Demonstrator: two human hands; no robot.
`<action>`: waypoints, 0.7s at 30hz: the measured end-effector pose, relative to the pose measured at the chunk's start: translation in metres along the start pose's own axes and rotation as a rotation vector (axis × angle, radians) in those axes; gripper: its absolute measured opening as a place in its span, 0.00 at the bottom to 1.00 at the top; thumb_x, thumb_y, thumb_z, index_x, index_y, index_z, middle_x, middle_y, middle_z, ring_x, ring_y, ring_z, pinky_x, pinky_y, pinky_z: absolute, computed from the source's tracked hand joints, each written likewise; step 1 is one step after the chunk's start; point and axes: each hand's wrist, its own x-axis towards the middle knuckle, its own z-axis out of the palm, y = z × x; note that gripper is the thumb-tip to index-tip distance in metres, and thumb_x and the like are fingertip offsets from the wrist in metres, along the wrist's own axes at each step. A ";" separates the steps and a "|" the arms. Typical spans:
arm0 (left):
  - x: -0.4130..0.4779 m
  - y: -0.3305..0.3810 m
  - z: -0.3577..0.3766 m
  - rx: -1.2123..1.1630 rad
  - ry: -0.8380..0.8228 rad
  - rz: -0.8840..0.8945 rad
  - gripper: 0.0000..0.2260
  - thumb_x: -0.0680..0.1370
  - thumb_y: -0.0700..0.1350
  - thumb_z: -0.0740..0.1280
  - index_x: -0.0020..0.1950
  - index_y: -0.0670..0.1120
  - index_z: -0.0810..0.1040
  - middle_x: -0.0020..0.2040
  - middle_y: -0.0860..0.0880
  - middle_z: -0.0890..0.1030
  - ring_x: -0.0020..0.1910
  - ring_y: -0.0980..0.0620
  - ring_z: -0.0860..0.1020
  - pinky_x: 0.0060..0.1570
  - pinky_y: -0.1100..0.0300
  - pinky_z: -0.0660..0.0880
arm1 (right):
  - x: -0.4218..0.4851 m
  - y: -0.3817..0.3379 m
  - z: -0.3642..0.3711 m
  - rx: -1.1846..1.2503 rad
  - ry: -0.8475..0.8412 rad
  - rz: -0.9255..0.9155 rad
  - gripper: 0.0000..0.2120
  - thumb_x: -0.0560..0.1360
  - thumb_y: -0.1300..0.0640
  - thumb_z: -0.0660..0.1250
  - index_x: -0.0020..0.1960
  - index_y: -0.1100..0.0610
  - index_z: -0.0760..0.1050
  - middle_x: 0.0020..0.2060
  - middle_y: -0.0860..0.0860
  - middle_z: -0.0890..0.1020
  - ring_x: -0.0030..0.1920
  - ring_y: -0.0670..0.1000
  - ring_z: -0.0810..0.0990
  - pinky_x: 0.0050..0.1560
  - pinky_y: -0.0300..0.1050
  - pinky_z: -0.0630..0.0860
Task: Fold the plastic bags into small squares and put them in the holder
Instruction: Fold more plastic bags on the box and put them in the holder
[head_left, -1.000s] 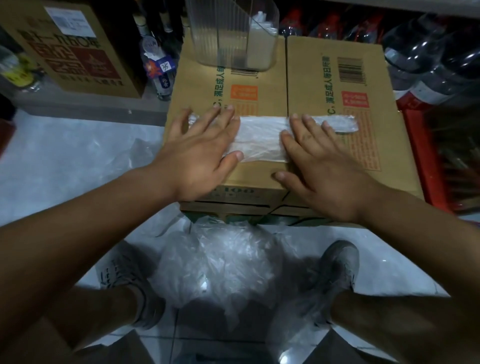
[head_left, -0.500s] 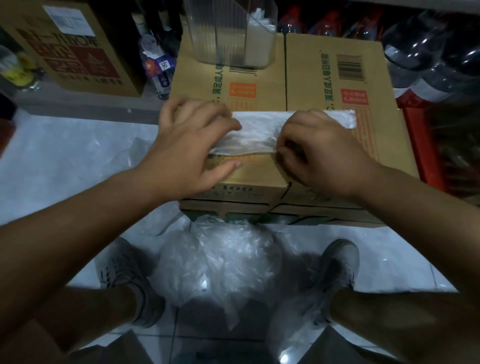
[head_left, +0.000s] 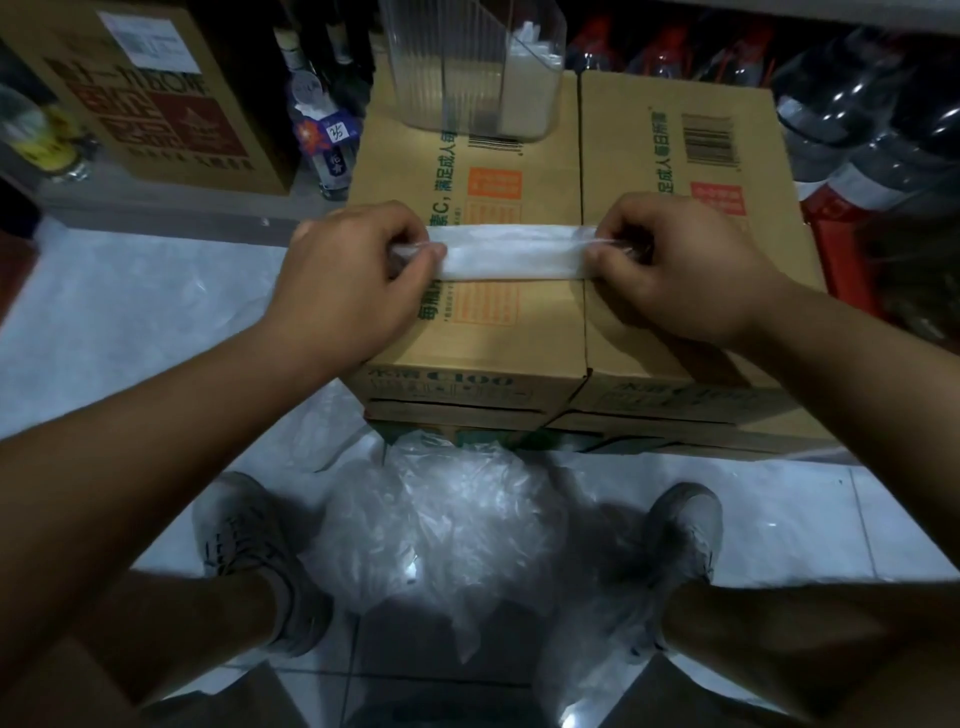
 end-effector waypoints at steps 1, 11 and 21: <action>0.002 0.000 -0.001 -0.004 0.007 -0.030 0.09 0.80 0.53 0.67 0.50 0.48 0.81 0.42 0.53 0.78 0.46 0.46 0.79 0.55 0.45 0.75 | 0.004 0.001 0.001 0.014 0.012 0.042 0.07 0.81 0.49 0.64 0.53 0.51 0.78 0.47 0.48 0.81 0.49 0.51 0.78 0.51 0.56 0.77; 0.019 -0.009 -0.001 0.014 -0.001 -0.155 0.09 0.79 0.54 0.67 0.45 0.50 0.75 0.35 0.55 0.76 0.42 0.47 0.77 0.48 0.50 0.74 | 0.021 0.005 0.012 -0.016 0.062 0.150 0.06 0.82 0.50 0.63 0.52 0.51 0.76 0.45 0.48 0.78 0.46 0.50 0.76 0.41 0.46 0.70; 0.023 -0.001 0.001 0.158 0.036 0.117 0.19 0.80 0.52 0.62 0.69 0.45 0.74 0.67 0.44 0.76 0.68 0.42 0.71 0.65 0.48 0.64 | 0.022 0.003 0.016 -0.139 0.070 0.101 0.08 0.82 0.51 0.61 0.54 0.53 0.76 0.44 0.52 0.81 0.44 0.55 0.78 0.40 0.47 0.69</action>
